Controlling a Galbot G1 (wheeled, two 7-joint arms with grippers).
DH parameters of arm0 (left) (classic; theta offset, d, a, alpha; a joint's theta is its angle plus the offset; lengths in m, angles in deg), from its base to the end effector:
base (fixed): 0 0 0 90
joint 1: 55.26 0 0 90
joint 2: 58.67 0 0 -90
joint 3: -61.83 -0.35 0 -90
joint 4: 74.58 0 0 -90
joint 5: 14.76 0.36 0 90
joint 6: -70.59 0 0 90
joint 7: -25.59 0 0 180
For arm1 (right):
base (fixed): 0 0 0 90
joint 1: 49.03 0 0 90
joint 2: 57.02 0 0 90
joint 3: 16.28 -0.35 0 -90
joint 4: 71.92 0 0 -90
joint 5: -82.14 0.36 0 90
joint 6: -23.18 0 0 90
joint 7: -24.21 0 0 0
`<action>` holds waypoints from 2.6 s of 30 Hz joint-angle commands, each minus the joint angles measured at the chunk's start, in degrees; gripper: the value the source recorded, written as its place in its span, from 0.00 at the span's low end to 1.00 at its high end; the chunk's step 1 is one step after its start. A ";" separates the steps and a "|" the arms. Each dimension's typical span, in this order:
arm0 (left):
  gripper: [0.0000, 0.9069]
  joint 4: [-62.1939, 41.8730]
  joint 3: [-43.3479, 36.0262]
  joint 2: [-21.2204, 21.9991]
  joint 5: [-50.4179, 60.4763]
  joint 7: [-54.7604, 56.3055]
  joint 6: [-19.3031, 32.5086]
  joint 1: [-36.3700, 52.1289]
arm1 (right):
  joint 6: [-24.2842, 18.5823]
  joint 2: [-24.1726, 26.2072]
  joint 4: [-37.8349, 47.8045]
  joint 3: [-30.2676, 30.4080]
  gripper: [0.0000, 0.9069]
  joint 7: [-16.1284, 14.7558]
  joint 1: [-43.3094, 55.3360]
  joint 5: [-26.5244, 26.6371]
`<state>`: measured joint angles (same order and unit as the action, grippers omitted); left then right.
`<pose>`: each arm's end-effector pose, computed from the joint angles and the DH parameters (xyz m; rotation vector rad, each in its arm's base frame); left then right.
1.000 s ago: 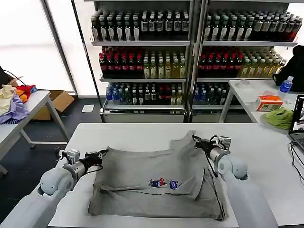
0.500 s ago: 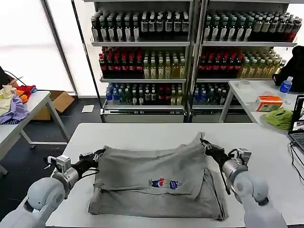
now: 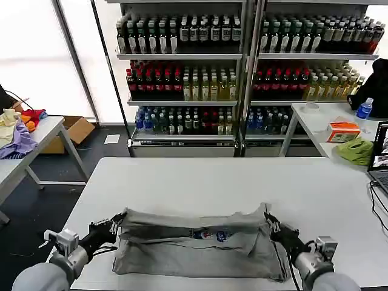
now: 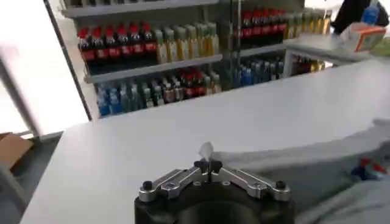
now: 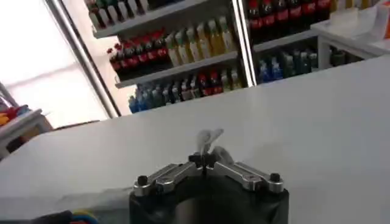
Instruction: Fold and organize the clothes.
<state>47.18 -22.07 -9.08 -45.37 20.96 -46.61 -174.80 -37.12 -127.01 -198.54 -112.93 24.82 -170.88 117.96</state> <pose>0.2149 0.1288 -0.2380 -0.4325 -2.6197 -0.2322 0.1828 -0.0777 -0.2497 0.2512 -2.6640 -0.3120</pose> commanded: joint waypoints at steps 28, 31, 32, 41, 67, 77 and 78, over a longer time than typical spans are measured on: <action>1.00 7.94 -0.55 21.66 4.63 18.88 -1.57 -9.01 | -30.83 -2.70 -4.75 -16.97 1.00 -11.80 -9.64 -6.36; 1.00 6.69 -4.53 25.38 7.70 21.46 -0.18 -9.31 | -31.75 -3.94 -3.69 -16.69 1.00 -11.20 -10.33 -8.21; 1.00 6.68 -4.88 25.87 8.00 21.86 0.39 -9.22 | -31.93 -4.08 -3.77 -16.66 1.00 -11.39 -10.60 -8.30; 1.00 5.35 -9.37 26.80 10.55 23.11 1.26 -8.21 | -33.08 -4.92 -4.36 -14.38 1.00 -11.81 -11.84 -8.83; 0.01 -1.45 -12.72 27.99 11.66 23.23 4.14 -7.28 | -33.07 -3.86 -4.64 -12.27 1.00 -11.96 -11.48 -6.00; 0.01 0.72 -10.12 28.16 9.68 20.14 5.60 -5.73 | -33.11 -4.16 -4.24 -11.92 1.00 -11.54 -11.46 -6.14; 0.01 0.91 -9.26 27.97 8.87 19.90 5.50 -5.38 | -33.11 -4.21 -4.24 -11.83 1.00 -11.49 -11.38 -6.16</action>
<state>46.54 -33.71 18.87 -34.45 43.36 -41.69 -181.13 -70.11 -131.17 -202.95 -125.02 13.31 -182.26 111.47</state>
